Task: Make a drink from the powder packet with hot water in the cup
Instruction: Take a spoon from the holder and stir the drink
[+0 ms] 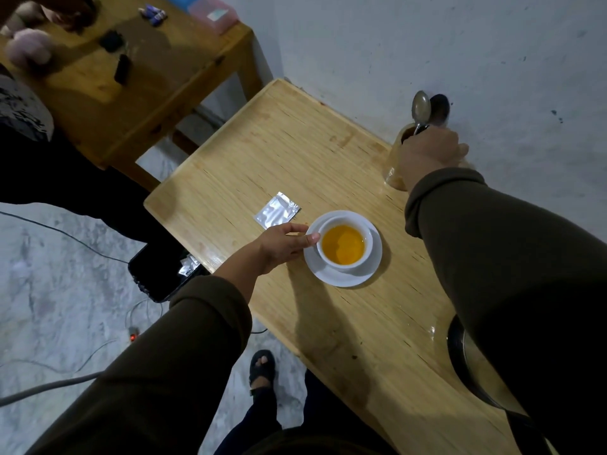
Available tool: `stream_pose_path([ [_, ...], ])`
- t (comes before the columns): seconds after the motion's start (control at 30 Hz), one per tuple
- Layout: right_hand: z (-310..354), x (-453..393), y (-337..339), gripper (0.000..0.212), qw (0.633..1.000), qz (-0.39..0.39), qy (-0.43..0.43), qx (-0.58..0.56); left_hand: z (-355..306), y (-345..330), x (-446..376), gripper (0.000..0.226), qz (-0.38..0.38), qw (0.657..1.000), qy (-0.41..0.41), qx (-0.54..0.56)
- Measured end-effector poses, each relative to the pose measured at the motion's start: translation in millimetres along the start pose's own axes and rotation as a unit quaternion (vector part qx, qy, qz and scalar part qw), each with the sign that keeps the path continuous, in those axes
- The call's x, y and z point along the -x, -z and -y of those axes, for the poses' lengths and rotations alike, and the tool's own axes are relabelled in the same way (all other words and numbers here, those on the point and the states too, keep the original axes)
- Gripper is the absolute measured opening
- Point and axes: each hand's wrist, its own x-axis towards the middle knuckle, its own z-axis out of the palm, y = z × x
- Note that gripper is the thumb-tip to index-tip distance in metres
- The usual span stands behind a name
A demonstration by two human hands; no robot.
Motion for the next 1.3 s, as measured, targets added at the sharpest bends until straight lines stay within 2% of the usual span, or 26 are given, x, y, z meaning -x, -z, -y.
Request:
stream_pose_path([
  [0.13, 1, 3, 4, 0.034, 0.999, -0.004, 0.024, 0.032, 0, -2, 3, 0.056, -0.013, 1.000, -0.004, 0.002],
  [0.3, -1, 8, 12, 0.027, 0.998, -0.017, 0.016, -0.056, 1, -3, 4, 0.060, -0.022, 1.000, -0.009, -0.007],
  [0.4, 1, 6, 18, 0.022, 0.994, -0.019, 0.049, -0.097, 0, -5, 7, 0.061, -0.027, 0.999, -0.016, -0.020],
  [0.53, 6, 6, 36, 0.017, 0.971, -0.021, 0.100, -0.215, -2, -8, 11, 0.057, -0.037, 0.998, -0.030, -0.041],
  [0.73, 10, 26, 64, 0.008, 0.962, -0.042, 0.131, -0.234, -1, -11, 12, 0.053, -0.046, 0.996, -0.046, -0.053],
  [0.9, -4, 56, 66, 0.007, 0.965, -0.025, 0.093, -0.242, -1, -10, 11, 0.030, -0.027, 0.994, -0.052, -0.093],
  [1.03, -20, 90, 60, 0.011, 0.965, 0.001, 0.061, -0.255, -3, -7, 9, 0.021, -0.017, 0.989, -0.061, -0.133],
  [1.17, -29, 127, 56, 0.022, 0.948, 0.032, -0.015, -0.315, -6, -5, 8, 0.028, 0.002, 0.978, -0.076, -0.193],
  [1.3, -31, 158, 53, 0.014, 0.905, 0.097, -0.105, -0.400, -10, -3, 6, 0.042, 0.022, 0.968, -0.094, -0.230],
])
